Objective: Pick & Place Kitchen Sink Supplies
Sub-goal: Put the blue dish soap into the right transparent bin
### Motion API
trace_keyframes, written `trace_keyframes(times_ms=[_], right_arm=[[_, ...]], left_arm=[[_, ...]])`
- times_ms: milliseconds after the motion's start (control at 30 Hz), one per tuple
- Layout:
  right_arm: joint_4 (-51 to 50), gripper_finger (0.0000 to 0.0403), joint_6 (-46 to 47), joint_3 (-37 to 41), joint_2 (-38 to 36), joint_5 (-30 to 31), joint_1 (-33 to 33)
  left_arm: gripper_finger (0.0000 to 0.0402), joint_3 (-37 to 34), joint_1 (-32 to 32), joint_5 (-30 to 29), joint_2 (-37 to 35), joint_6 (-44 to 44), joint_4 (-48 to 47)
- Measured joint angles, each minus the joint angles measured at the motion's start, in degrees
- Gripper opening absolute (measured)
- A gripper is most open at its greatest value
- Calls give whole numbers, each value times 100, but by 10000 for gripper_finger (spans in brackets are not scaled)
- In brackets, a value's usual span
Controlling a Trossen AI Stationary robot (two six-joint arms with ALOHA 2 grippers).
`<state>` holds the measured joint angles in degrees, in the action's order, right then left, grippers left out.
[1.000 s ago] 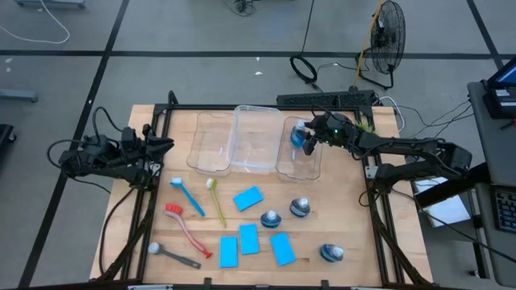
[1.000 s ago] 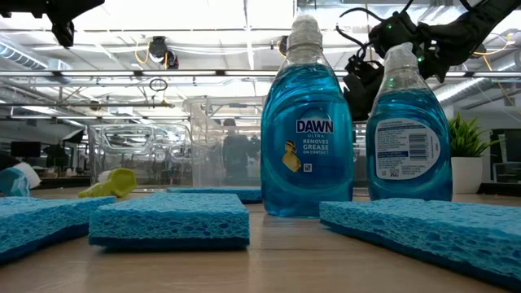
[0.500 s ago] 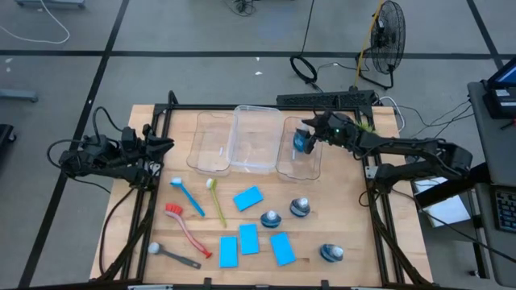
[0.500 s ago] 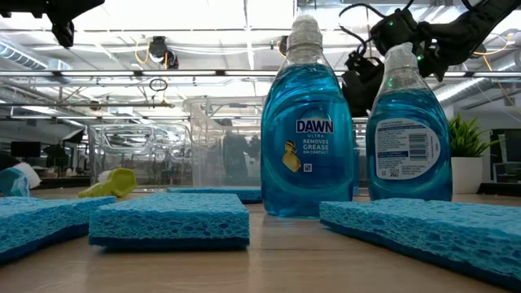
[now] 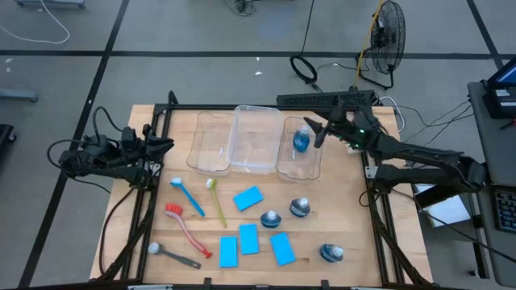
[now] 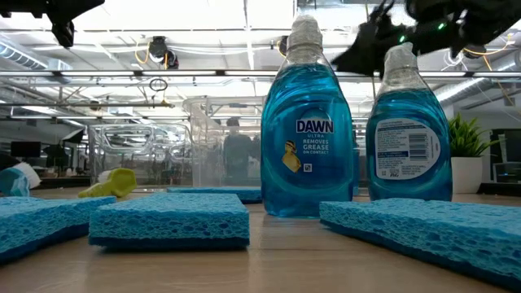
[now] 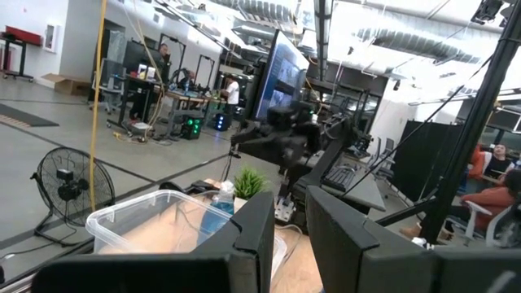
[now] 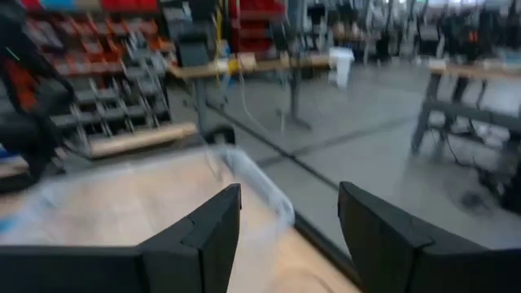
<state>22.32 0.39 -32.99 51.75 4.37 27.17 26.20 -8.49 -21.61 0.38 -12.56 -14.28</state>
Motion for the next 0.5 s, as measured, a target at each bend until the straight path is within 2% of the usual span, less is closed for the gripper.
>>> trace_keyframes(times_ms=[167, 300, 433, 500], right_arm=[[-384, 194, 8, -1, -781, -14, -519], [-1074, 194, 280, -2, -1308, -19, -1017], [-1640, 194, 653, -2, -1664, -44, -1545], [-1794, 194, 833, -2, -1763, -254, -1785]], left_arm=[[77, 0, 1, 0, 0, 1, -1], [77, 0, 1, 0, 0, 8, -4], [77, 0, 2, 1, 0, 36, -38], [77, 0, 1, 0, 0, 42, -56]])
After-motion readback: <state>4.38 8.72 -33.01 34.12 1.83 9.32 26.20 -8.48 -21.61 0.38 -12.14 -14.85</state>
